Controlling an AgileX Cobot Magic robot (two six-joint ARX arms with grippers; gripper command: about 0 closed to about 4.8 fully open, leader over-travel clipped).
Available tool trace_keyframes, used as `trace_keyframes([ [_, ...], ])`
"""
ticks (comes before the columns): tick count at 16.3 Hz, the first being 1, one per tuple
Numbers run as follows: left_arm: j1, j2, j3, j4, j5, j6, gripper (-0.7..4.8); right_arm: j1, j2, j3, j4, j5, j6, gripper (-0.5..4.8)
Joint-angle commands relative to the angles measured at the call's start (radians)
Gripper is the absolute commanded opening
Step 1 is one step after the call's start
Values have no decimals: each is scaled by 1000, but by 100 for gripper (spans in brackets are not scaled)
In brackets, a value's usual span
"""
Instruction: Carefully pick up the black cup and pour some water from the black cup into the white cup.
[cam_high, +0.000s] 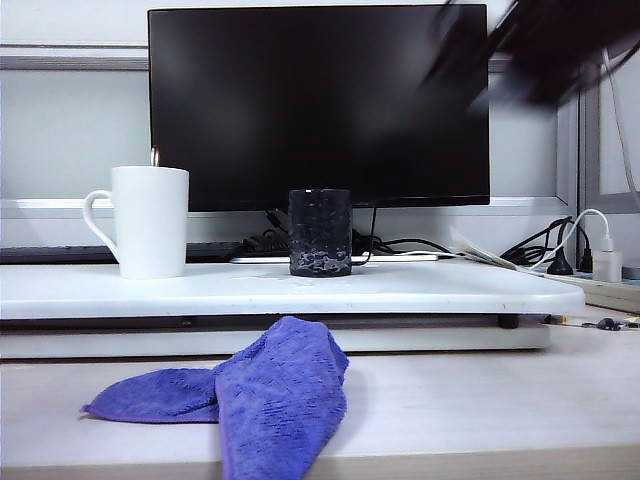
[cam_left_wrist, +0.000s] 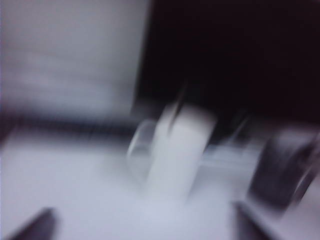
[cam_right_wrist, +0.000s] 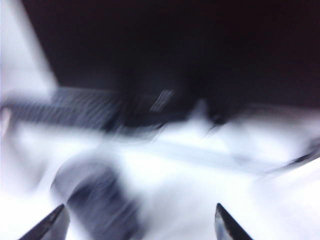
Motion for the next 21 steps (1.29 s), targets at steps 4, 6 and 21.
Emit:
trace_keyframes([
  [4,2,340,378,-13,44,42,468,8,152,11,85,27,-63,377],
  [6,1,641,568,5,145,39,479,9,163,12,86,34,-72,377],
  [21,-269,1284,678,206,145,92,479,116,439,219,147,108,-72,362],
])
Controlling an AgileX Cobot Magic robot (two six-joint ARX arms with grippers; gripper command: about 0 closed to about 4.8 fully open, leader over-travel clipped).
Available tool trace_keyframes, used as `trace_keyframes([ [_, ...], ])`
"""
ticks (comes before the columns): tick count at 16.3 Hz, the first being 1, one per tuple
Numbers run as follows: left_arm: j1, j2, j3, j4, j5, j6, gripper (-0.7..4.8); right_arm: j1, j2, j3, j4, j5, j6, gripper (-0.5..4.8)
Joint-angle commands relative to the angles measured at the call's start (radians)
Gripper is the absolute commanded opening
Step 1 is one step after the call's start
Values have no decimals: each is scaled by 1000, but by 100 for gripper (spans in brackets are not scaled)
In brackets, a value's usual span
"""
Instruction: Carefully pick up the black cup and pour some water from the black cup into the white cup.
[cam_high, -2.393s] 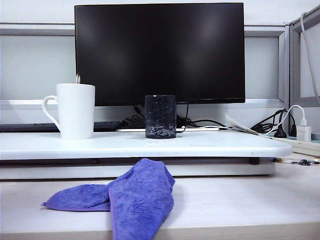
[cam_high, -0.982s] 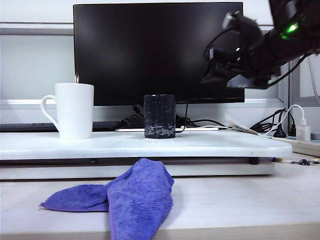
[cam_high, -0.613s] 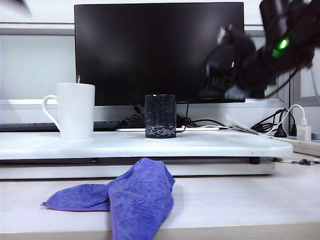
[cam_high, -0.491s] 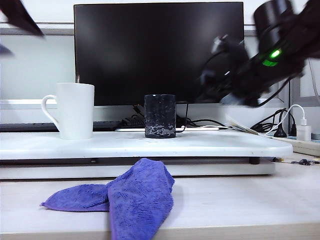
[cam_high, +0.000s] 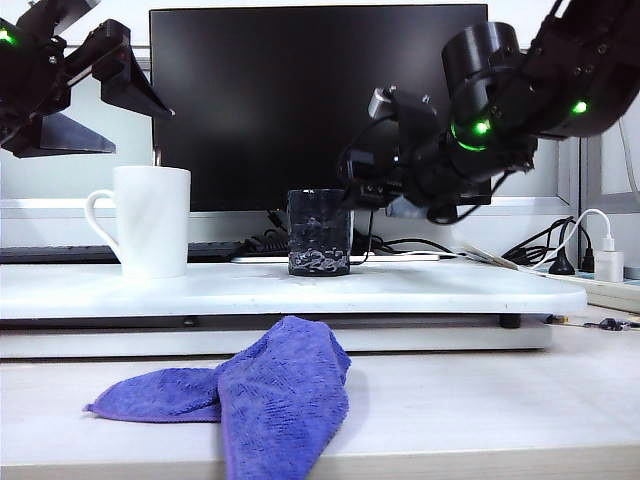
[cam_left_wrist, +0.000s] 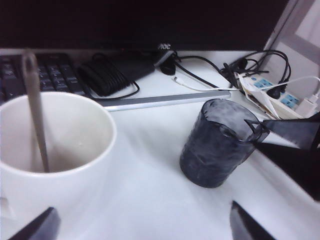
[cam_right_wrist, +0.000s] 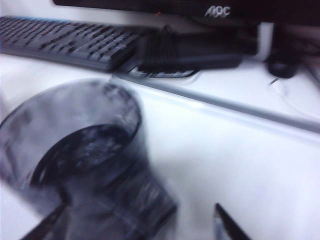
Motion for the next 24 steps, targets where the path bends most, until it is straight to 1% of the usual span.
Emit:
trace_keyframes([
  [1,-2,-4,5,19,0,8,479,5,-6,8,38,97,-7,362],
  [3,-2,-4,5,19,-2,9,479,5,-2,8,40,161,-28,358],
  [4,-2,-4,5,19,-3,16,479,5,6,8,43,163,-29,354],
  [6,-2,-4,5,21,-3,28,479,5,39,9,52,162,-29,270],
  [7,-2,-4,5,23,-3,35,479,5,60,9,67,161,-29,263],
  [10,-2,-4,5,36,-3,39,479,5,123,9,161,156,-29,265],
  [15,-2,-4,5,35,-23,39,479,5,127,10,243,158,-22,259],
  [16,-2,-4,5,35,-23,39,479,5,127,10,251,158,-8,222],
  [17,-2,-4,5,35,-26,39,479,5,127,10,254,158,1,124],
  [18,-2,-4,5,35,-26,39,479,5,127,10,254,158,1,89],
  [20,-2,-4,5,35,-26,39,479,5,127,10,254,158,1,89],
  [22,-2,-4,5,35,-26,39,479,5,127,10,254,158,2,28],
  [24,-2,-4,5,35,-26,39,479,5,127,10,255,158,2,31],
])
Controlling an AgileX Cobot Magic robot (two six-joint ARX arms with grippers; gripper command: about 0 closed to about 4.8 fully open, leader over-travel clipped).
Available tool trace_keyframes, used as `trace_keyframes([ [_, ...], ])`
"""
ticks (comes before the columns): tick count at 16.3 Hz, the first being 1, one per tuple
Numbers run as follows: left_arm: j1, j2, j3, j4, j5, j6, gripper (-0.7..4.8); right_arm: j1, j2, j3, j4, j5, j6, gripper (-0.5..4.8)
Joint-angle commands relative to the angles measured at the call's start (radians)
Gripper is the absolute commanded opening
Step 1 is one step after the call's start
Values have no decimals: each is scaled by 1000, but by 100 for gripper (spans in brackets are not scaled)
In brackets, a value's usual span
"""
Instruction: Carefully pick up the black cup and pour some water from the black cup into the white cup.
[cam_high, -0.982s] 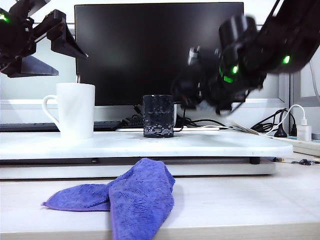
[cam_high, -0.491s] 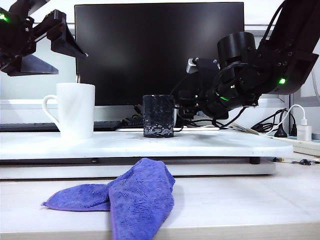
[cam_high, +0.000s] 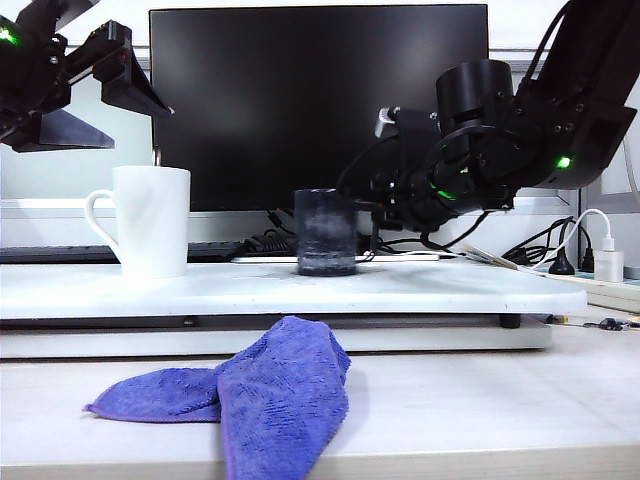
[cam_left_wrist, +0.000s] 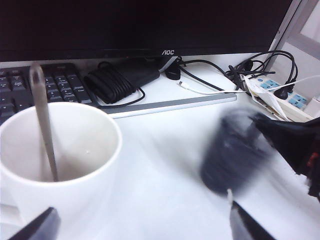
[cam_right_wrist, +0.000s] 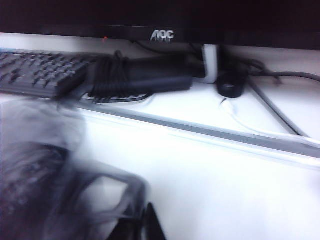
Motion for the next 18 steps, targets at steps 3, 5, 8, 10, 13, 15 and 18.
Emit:
trace_keyframes([
  [3,1,-4,4,18,0,1,479,1,-6,2,13,0,-2,2],
  [5,1,-4,4,18,0,1,479,1,-6,2,14,0,-2,-3],
  [8,1,-4,4,18,0,1,479,1,-6,2,16,0,-2,-3],
  [10,1,-4,4,18,0,1,479,1,-6,2,48,-3,-2,-3],
  [13,2,-9,4,19,0,1,479,3,-37,4,58,-53,-2,-3],
  [15,2,-30,5,18,-1,3,479,4,-82,27,3,-56,-2,-3],
  [18,3,-55,4,15,-4,39,479,4,-94,101,-76,-115,-2,-3],
])
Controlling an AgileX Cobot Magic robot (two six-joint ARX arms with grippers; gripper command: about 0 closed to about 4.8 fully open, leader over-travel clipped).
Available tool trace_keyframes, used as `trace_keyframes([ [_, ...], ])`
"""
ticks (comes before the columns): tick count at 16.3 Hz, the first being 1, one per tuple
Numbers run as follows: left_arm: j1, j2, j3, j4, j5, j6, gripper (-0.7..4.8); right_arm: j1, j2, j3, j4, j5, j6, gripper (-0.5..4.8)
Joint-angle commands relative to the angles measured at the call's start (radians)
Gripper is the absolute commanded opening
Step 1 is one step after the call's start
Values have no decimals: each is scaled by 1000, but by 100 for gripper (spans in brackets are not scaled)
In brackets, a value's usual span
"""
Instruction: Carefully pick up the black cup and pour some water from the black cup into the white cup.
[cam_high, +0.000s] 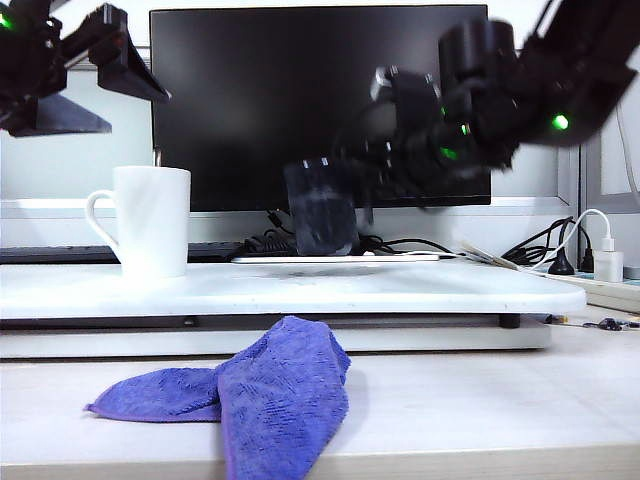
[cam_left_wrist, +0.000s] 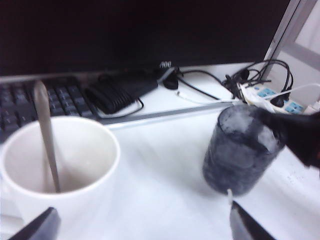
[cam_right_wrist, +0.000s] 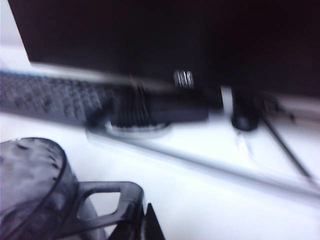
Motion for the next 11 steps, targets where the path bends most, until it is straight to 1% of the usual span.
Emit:
trace_keyframes([
  [1,2,-35,4,-3,-8,44,479,15,-17,106,-64,-50,7,-3],
  [3,2,-62,4,-27,-34,45,479,25,-17,166,-113,-72,7,-3],
  [6,3,-96,4,-85,-47,55,479,42,-17,251,-138,-66,8,-3],
  [7,3,-104,4,-113,-48,79,479,49,-17,286,-171,-66,7,-3],
  [9,3,-114,4,-146,-89,117,479,52,-17,354,-249,-73,6,-3],
  [11,3,-115,4,-146,-90,116,479,53,-16,409,-308,-74,-2,-3],
])
